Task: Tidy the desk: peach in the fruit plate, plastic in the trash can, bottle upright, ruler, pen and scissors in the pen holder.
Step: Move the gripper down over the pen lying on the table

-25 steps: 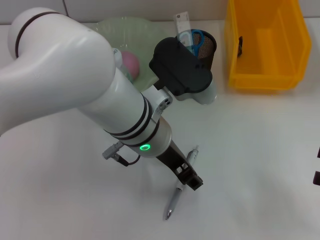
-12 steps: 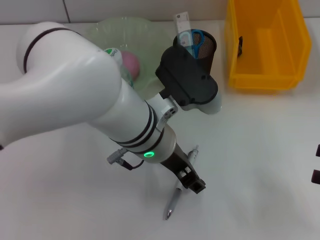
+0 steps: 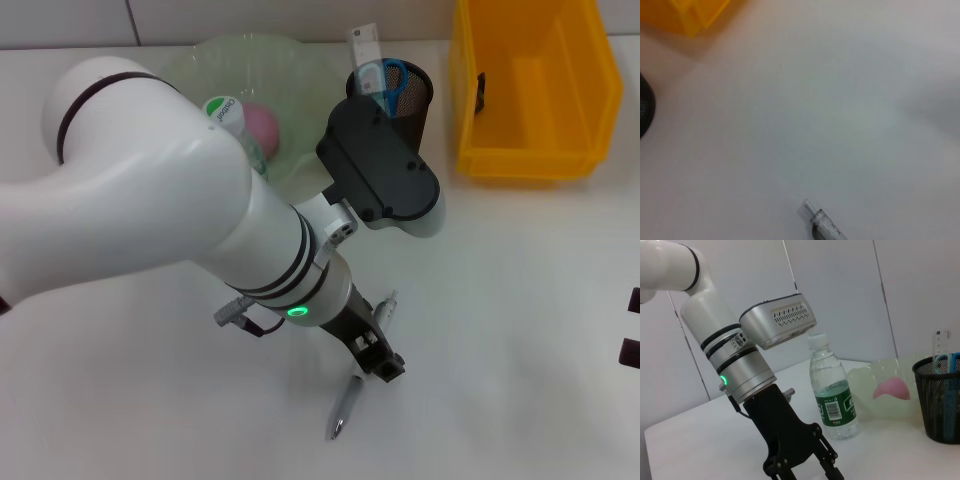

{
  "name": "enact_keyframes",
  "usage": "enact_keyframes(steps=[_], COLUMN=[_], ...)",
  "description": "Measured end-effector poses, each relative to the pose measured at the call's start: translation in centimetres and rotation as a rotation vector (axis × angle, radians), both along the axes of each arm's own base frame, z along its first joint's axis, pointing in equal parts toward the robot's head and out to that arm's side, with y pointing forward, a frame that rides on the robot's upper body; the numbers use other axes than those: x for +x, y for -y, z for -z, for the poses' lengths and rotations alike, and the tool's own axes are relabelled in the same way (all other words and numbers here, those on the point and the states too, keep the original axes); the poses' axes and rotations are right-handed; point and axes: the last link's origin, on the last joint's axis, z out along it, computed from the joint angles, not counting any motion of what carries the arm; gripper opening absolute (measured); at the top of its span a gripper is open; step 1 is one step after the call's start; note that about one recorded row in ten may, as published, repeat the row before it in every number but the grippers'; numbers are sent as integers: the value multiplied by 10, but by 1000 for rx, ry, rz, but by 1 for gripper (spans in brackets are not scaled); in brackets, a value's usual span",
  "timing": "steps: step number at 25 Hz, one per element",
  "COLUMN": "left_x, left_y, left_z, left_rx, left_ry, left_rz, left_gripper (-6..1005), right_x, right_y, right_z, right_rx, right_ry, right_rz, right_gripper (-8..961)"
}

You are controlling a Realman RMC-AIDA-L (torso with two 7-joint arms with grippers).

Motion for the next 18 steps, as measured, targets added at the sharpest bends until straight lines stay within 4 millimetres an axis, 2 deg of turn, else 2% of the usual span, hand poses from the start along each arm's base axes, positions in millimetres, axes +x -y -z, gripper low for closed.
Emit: enact_keyframes(steps=[18], left_x=[-3], left_y=[2], left_z=[2], left_rx=[9], left_ry=[-30], left_rz=[50], left_gripper=[650], right_x=[-1], right_y=[-4], right_z=[2], right_rx=[5], right_ry=[5], right_rz=[1], right_gripper=[642])
